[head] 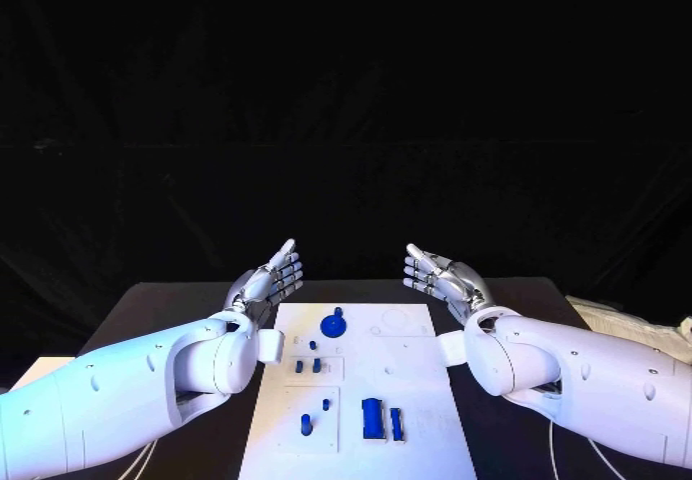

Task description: Assemble the parts on the task board

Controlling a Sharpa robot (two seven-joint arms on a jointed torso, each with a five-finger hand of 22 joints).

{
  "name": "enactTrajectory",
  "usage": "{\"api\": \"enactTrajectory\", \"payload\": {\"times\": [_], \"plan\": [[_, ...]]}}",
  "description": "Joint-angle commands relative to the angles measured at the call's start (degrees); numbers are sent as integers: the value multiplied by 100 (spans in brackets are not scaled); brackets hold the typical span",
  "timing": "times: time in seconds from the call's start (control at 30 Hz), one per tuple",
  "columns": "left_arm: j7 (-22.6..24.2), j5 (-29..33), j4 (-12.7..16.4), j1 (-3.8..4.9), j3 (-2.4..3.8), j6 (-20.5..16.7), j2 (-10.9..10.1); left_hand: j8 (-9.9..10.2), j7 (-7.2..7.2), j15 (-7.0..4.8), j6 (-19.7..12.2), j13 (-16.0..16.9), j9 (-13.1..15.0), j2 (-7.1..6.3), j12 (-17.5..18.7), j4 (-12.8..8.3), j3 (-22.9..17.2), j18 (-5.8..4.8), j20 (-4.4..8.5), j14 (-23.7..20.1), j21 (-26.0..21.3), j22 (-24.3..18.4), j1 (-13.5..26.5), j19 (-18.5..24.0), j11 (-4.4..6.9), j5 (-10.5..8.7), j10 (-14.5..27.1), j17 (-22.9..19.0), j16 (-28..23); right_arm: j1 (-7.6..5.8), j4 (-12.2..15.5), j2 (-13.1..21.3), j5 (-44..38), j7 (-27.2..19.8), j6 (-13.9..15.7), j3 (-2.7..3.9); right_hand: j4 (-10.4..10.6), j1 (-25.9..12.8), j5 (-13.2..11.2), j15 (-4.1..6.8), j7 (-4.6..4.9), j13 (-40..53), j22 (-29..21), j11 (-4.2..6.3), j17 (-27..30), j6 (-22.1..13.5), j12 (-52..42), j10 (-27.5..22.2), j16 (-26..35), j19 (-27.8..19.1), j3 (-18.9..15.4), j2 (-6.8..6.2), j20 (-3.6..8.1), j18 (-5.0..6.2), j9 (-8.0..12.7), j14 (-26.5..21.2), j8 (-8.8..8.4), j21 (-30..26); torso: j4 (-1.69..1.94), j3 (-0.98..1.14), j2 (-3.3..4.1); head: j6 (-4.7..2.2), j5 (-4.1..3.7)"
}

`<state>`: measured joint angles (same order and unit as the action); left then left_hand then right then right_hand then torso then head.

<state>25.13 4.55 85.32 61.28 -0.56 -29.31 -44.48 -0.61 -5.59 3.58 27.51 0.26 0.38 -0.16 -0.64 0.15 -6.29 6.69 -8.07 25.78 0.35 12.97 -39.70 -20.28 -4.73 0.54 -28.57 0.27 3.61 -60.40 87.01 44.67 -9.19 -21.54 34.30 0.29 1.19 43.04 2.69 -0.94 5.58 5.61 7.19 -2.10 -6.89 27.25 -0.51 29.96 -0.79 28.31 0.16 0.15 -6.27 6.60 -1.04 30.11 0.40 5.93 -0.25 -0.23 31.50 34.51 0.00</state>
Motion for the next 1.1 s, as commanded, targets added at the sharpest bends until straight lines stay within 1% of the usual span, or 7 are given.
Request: {"api": "enactTrajectory", "payload": {"times": [0.03, 0.1, 0.13, 0.23, 0.27, 0.3, 1.1], "plan": [[353, -334, 225, -54, 26, -1020, -5, 61, 559, -358, -901, -26, -38, 16, 64, -15, 211, -205, 263, -841, -35, -425, 1299, 667, 473, -54, 936, -27, -361, 17, 181, 3, 761, -699, 815, -16, -119, -1372, -269, 94, -558, -561, -230, 210, 220, -869, 51, -955, 79, -903, -16, -15, 200, -198, 104, -961, -40, -191, 25, 23, -32, -14, 0], [398, -382, 320, -77, 38, -1202, -11, 61, 559, -358, -1028, -26, -38, 16, 64, -15, 629, -264, 302, -963, -35, -487, 1486, 760, 473, -54, 1070, -27, -361, 21, 250, 3, 856, -775, 915, -24, -119, -1616, -269, 94, -558, -561, -270, 210, 259, -1024, 51, -1126, 79, -1063, -16, -15, 627, -257, 104, -1132, -40, -593, 25, 23, -32, -14, 0], [416, -401, 357, -86, 43, -1275, -14, 61, 559, -358, -1104, -26, -38, 16, 64, -15, 629, -264, 320, -1031, -35, -519, 1588, 814, 473, -54, 1145, -27, -361, 22, 272, 2, 887, -800, 948, -26, -119, -1721, -269, 94, -558, -561, -288, 210, 275, -1090, 51, -1199, 79, -1127, -16, -15, 627, -660, 104, -1203, -40, -593, 25, 23, -32, -14, 0], [458, -446, 445, -107, 53, -1445, -20, 61, 559, -358, -1312, -26, -38, 16, 64, -15, 629, -264, 384, -1229, -35, -619, 1894, 967, 473, -54, 1364, -27, -361, 24, 294, 2, 919, -826, 981, -29, -119, -2057, -269, 94, -558, -561, -719, 210, 689, -1302, 51, -1435, 79, -1348, -16, -15, 627, -660, 104, -1441, -40, -593, 25, 23, -32, -14, 0], [463, -452, 457, -110, 55, -1467, -20, 61, 559, -358, -1369, -26, -38, 16, 64, -15, 629, -669, 400, -1279, -35, -646, 1975, 1009, 473, -54, 1421, -27, -361, 24, 294, 2, 919, -826, 981, -29, -119, -2145, -269, 94, -558, -561, -719, 210, 689, -1357, 51, -1495, 79, -1407, -16, -15, 627, -660, 104, -1502, -40, -593, 25, 23, -32, -14, 0], [466, -455, 463, -112, 56, -1479, -21, 61, 559, -358, -1425, -26, -38, 16, 64, -15, 629, -669, 807, -1336, -35, -673, 2057, 1052, 473, -54, 1482, -27, -361, 24, 294, 2, 919, -826, 981, -29, -119, -2234, -269, 94, -558, -561, -719, 210, 689, -1415, 51, -1556, 79, -1469, -16, -15, 627, -660, 104, -1563, -40, -593, 25, 23, -32, -14, 0], [467, -455, 464, -112, 56, -1481, -21, 61, 559, -358, -2253, -26, -38, 16, 64, -15, 629, -669, 807, -2106, -35, -1297, 3261, 2028, 473, -54, 2347, -27, -361, 24, 294, 2, 919, -826, 981, -29, -119, -3533, -269, 94, -558, -561, -719, 210, 689, -2235, 51, -2456, 79, -2322, -16, -15, 627, -660, 104, -2476, -40, -593, 25, 23, -32, -14, 0]]}}
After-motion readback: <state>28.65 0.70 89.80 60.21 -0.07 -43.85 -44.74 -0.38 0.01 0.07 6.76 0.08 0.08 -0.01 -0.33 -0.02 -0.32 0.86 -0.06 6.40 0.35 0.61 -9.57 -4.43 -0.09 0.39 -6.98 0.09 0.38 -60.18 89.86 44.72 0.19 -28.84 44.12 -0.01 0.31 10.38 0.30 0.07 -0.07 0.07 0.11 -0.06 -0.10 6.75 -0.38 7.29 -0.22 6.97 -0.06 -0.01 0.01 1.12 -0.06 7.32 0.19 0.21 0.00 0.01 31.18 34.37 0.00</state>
